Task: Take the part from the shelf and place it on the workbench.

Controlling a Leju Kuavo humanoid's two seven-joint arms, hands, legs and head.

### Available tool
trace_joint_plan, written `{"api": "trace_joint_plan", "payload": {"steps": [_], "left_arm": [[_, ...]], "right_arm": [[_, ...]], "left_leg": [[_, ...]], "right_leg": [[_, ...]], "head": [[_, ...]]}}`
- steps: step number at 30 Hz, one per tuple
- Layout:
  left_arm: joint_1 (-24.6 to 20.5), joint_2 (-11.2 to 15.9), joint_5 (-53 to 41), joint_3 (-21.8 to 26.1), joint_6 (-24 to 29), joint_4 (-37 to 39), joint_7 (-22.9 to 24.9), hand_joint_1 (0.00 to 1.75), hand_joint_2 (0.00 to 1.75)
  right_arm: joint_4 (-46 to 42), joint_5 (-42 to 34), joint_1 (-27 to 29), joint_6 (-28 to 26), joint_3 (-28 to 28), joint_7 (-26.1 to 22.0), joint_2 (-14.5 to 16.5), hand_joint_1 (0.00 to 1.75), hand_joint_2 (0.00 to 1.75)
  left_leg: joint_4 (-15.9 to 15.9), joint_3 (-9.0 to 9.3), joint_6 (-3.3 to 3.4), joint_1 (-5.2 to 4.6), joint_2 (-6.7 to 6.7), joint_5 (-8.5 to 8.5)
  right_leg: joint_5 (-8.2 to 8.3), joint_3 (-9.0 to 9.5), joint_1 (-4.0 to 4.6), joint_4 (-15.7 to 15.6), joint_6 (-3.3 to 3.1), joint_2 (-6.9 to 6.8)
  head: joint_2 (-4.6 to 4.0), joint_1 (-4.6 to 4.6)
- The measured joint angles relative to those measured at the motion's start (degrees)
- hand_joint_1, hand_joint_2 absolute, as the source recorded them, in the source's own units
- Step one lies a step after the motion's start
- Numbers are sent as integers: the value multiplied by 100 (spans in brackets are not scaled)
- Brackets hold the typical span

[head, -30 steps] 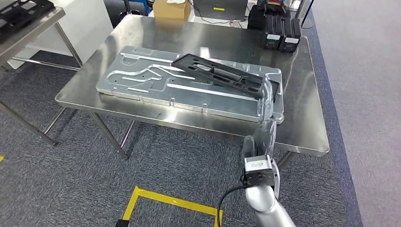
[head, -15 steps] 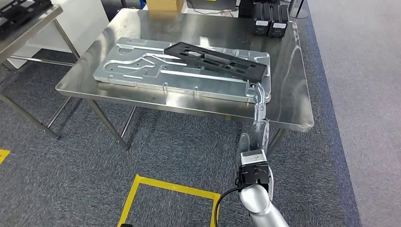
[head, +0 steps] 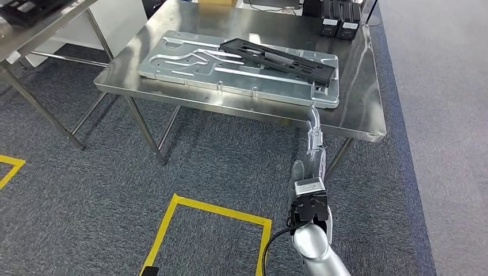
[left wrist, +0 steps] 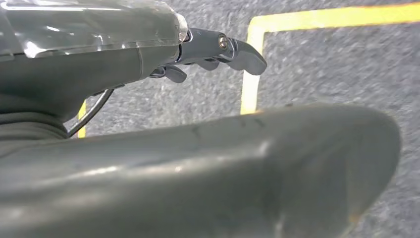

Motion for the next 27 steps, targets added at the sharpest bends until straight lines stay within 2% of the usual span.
{"api": "trace_joint_plan", "payload": {"steps": [1,2,3,4,5,6,7,8,9,11,12,13,14,15,16,17,18,19,20,21,22,23,24,26,27], "left_arm": [[1,0,-3,-3,-1,0,0,0,0],[5,-1,-6,-6,-1,0,0,0,0],[8,-1,-10,-9,-1,0,0,0,0],[9,-1,-16,-14,-1,0,1,0,0],[5,-1,-27,-22,-1,0,4,0,0],[0,-8,-40,-34,-2,1,9,0,0],[-11,-13,-51,-49,-4,1,15,0,0],[-23,-17,-60,-62,-8,1,20,0,0],[-32,-22,-64,-73,-12,1,23,0,0],[-33,-10,-68,-83,-18,1,24,0,0],[-23,-5,-69,-86,-20,1,24,0,0],[-14,1,-70,-89,-22,2,25,0,0],[-13,3,-74,-93,-20,2,25,0,0],[-12,2,-80,-97,-15,2,25,0,0],[-14,2,-88,-101,-7,2,25,0,0],[-13,2,-98,-105,4,2,25,0,0],[-10,2,-107,-109,13,2,26,0,0],[-6,2,-115,-114,19,2,30,0,0],[-5,3,-122,-119,25,2,34,0,0],[-9,3,-126,-127,31,2,39,0,0],[-19,3,-128,-133,37,2,42,0,0],[-33,3,-130,-139,44,2,43,0,0],[-42,3,-131,-142,48,2,42,0,0],[-31,3,-131,-143,54,2,42,0,0],[-14,3,-131,-143,54,2,43,0,0]], "right_arm": [[8,0,8,-1,-17,-1,-3,0,0],[19,1,20,-1,-33,-3,-5,0,0],[31,2,33,0,-45,-3,-8,0,0],[42,6,42,1,-52,-4,-11,0,0],[51,13,47,1,-57,-6,-13,0,0],[54,23,49,-2,-60,-7,-14,0,0],[53,41,45,-7,-62,-12,-15,0,0],[52,59,42,-13,-67,-14,-16,0,0],[52,78,43,-19,-71,-14,-18,0,0],[62,106,54,-26,-78,-11,-20,0,0],[67,121,63,-28,-80,-9,-19,0,0],[70,138,70,-31,-82,-8,-18,0,0],[73,157,77,-33,-85,-3,-17,0,0],[74,176,86,-36,-89,3,-16,0,0],[75,195,94,-38,-91,10,-16,0,0],[78,212,100,-38,-94,20,-16,0,0],[80,232,103,-38,-95,34,-16,0,0],[83,251,103,-38,-96,52,-16,0,0],[85,269,101,-38,-97,70,-16,0,0],[83,282,99,-38,-98,84,-15,0,0],[80,292,94,-39,-101,92,-14,0,0],[78,297,87,-39,-105,97,-12,0,0],[75,302,81,-40,-109,98,-10,0,0],[75,308,72,-39,-114,101,-8,0,0],[75,310,68,-39,-114,102,-7,0,0]], "left_leg": [[6,-101,6,-12,-22,81],[15,-209,6,-24,-48,159],[28,-317,0,-35,-78,233],[43,-423,-10,-45,-119,302],[60,-517,-23,-52,-161,370],[79,-598,-42,-58,-204,430],[95,-659,-64,-66,-251,488],[104,-702,-90,-66,-297,551],[101,-737,-120,-61,-348,613],[87,-806,-186,-56,-431,708],[137,-857,-216,-52,-392,646],[285,-932,-248,-46,-310,477],[556,-1031,-279,-22,-196,215],[913,-1146,-321,-3,-105,-67],[1302,-1251,-366,25,-55,-270],[1616,-1313,-409,51,-30,-336],[1773,-1297,-447,77,-13,-261],[1735,-1180,-481,103,16,-106],[1469,-941,-507,123,86,47],[1067,-625,-526,132,221,108],[662,-335,-514,118,344,88],[348,-135,-476,101,445,17],[187,-53,-419,81,485,-58],[129,-96,-273,70,384,-73],[120,-118,-211,72,327,-46]], "right_leg": [[-209,-62,2,381,4,7],[-261,-68,4,652,1,15],[-177,7,7,753,-14,24],[-24,181,19,654,-44,45],[104,449,33,377,-93,111],[140,805,53,-29,-157,245],[84,1157,69,-488,-210,374],[-2,1411,88,-845,-241,478],[-71,1558,109,-1075,-255,520],[-35,1544,107,-1195,-274,402],[16,1503,93,-1210,-309,332],[73,1456,73,-1226,-343,256],[127,1398,67,-1232,-367,176],[176,1335,68,-1230,-381,102],[224,1271,68,-1225,-377,15],[268,1206,65,-1217,-366,-69],[306,1141,59,-1204,-350,-149],[336,1077,50,-1182,-330,-229],[358,1021,41,-1150,-306,-303],[368,976,40,-1110,-277,-373],[372,940,45,-1070,-242,-436],[375,920,57,-1033,-205,-497],[381,910,71,-1011,-166,-555],[390,906,74,-990,-89,-660],[344,886,57,-941,-51,-607]], "head": [[0,-1],[0,-1],[0,-1],[0,-1],[0,-2],[1,-4],[1,-4],[1,-8],[2,-7],[1,-4],[1,-17],[0,-35],[0,-52],[0,-71],[0,-73],[0,-74],[0,-75],[0,-74],[0,-75],[0,-77],[0,-77],[0,-74],[0,-71],[0,-62],[0,-61]]}}
